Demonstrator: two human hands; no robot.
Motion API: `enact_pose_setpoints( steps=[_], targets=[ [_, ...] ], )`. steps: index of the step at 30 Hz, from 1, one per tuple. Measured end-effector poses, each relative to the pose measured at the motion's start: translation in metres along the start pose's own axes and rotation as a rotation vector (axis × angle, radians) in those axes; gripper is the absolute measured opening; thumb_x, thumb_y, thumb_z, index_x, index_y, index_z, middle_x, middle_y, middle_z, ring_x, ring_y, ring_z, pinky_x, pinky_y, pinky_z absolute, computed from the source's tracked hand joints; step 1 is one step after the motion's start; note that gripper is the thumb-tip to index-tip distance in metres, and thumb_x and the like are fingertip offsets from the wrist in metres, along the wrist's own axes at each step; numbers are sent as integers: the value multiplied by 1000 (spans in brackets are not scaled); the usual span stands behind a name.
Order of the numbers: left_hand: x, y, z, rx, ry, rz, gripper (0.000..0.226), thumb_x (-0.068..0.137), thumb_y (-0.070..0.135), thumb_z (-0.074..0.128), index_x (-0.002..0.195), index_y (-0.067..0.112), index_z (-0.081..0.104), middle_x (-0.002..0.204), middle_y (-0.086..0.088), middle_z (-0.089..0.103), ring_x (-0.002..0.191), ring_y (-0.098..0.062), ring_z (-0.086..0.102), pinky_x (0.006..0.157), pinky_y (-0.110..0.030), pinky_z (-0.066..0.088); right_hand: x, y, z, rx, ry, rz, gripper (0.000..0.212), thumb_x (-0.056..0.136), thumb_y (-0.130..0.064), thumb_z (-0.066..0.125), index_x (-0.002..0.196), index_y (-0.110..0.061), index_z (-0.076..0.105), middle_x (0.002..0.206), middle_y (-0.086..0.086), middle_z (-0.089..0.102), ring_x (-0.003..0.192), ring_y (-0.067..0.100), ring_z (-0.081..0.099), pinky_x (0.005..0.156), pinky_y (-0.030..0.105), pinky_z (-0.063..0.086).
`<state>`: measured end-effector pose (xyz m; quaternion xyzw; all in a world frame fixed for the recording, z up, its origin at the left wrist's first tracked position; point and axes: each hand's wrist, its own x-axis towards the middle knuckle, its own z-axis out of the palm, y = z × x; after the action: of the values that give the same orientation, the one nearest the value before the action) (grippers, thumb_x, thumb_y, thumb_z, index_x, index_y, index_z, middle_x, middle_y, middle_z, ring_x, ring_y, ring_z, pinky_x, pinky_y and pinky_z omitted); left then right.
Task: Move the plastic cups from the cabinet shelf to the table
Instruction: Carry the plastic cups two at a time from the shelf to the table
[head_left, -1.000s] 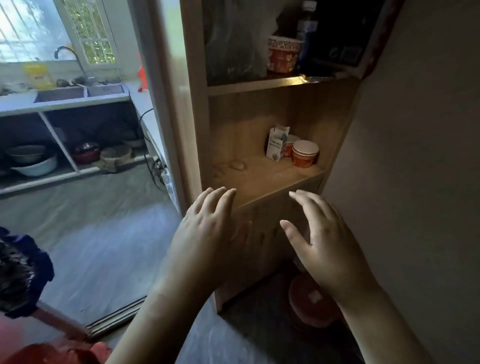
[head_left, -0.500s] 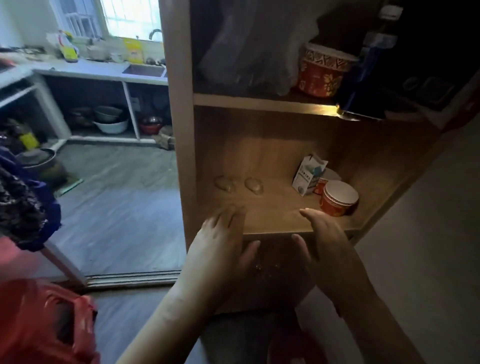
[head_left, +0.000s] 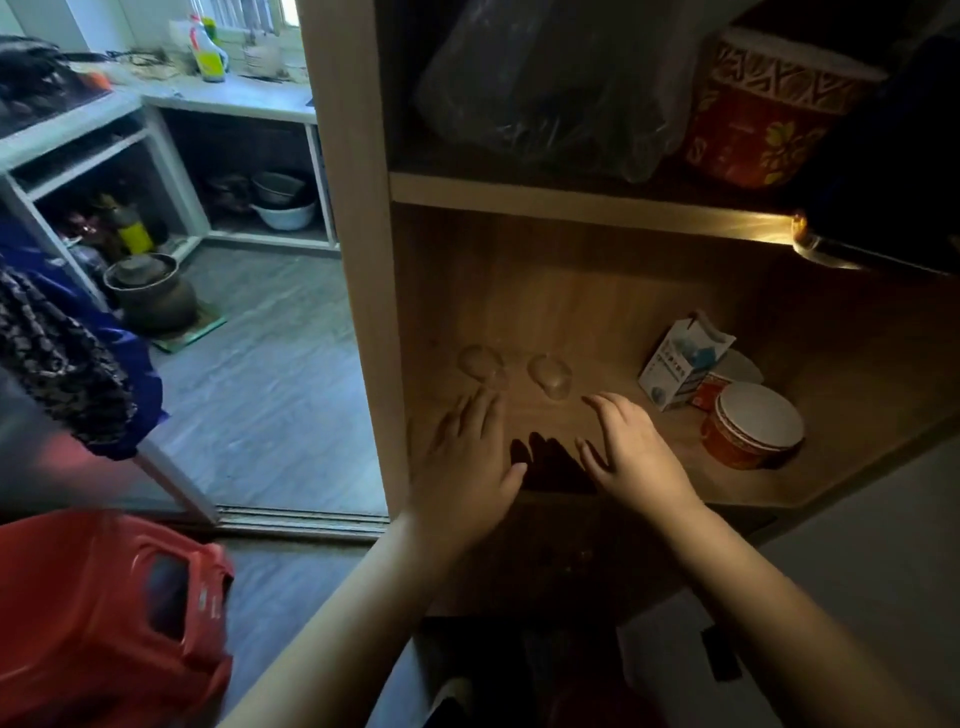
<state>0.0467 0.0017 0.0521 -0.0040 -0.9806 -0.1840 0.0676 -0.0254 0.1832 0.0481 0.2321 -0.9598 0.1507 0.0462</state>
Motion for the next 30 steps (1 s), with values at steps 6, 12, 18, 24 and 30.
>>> enact_pose_setpoints(
  steps=[6, 12, 18, 24, 30],
  targets=[
    [72, -15, 35, -14, -120, -24, 67, 95, 32, 43, 148, 14, 7, 158, -5, 4, 143, -20, 0, 114, -37, 6, 57, 19, 35, -7, -147, 36, 62, 86, -26, 59, 139, -11, 32, 140, 9, 41, 127, 24, 37, 101, 35, 38],
    [113, -26, 52, -26, -266, -44, 76, 95, 26, 46, 147, 13, -8, 156, -9, -11, 142, -25, -12, 115, -40, -1, 96, 28, 53, -16, -160, 62, 69, 84, -19, 62, 142, -8, 27, 146, 13, 36, 132, 26, 34, 107, 35, 31],
    [139, -42, 65, 40, -256, 6, 70, 95, 19, 43, 147, 14, -4, 157, -11, -7, 142, -25, -10, 117, -41, 0, 118, 34, 73, -45, -199, 60, 72, 86, -18, 61, 145, -11, 21, 151, 12, 29, 138, 27, 26, 111, 37, 27],
    [151, -42, 76, 82, -260, 34, 64, 94, 5, 37, 148, 13, 2, 157, -11, 4, 143, -26, 1, 117, -41, 4, 129, 40, 82, -130, -245, 49, 61, 89, -16, 55, 142, -7, 26, 145, 16, 35, 132, 30, 32, 108, 33, 28],
    [159, -38, 76, 24, -188, 9, 61, 89, -5, 42, 144, 7, 19, 149, -15, 27, 135, -29, 25, 111, -35, 24, 133, 44, 87, -129, -254, 104, 46, 90, -11, 52, 134, -8, 39, 138, 16, 44, 123, 30, 42, 101, 33, 35]
  ],
)
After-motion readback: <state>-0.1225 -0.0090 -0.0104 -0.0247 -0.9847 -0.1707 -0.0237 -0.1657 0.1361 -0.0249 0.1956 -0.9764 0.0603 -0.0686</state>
